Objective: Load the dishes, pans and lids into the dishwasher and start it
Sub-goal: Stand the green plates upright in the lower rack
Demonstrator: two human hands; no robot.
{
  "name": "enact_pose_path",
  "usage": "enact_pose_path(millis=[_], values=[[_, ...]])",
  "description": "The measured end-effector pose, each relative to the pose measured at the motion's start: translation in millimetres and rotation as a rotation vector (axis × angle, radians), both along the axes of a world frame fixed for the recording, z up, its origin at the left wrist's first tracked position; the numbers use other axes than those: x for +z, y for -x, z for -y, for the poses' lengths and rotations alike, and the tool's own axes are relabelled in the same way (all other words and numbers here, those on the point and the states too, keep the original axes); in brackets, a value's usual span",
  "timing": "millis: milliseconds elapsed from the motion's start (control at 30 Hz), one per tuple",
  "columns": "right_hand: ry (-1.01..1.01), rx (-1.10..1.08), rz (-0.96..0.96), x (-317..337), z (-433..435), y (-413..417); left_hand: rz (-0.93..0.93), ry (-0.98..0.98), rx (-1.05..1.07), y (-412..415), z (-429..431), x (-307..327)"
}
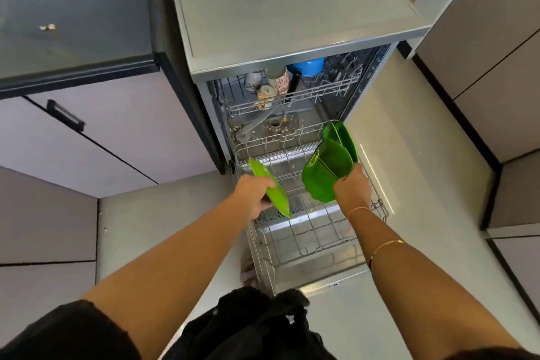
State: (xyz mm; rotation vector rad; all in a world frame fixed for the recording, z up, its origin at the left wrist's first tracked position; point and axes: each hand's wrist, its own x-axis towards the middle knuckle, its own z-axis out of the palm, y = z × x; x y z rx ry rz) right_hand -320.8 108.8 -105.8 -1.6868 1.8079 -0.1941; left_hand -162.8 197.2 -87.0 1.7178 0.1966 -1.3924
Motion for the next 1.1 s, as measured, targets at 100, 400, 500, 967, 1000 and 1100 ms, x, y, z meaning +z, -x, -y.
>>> enact_pose_path(millis=[100,400,500,967,1000,1100], values=[[-0.078,-0.049,0.039,-14,19,-11,-0.072,-0.046,-0.061,-11,19,-5],[-0.221,-0.058,0.059,-115,97,-38,-0.001,-0.083,-0.175,-23,101,-115],[-0.175,-0.052,0.106,-168,136,-37,0.076,-0.025,-0.193,-15,138,-170],[0.225,0.202,0.013,-349,236,-3,0.464,0.236,-0.166,43,219,-329],[0.23,0.218,0.007,-354,239,-2,0.486,0.238,-0.153,44,220,-333],[0.241,0.235,-0.002,-368,248,-2,0.511,0.242,-0.108,49,224,-343]])
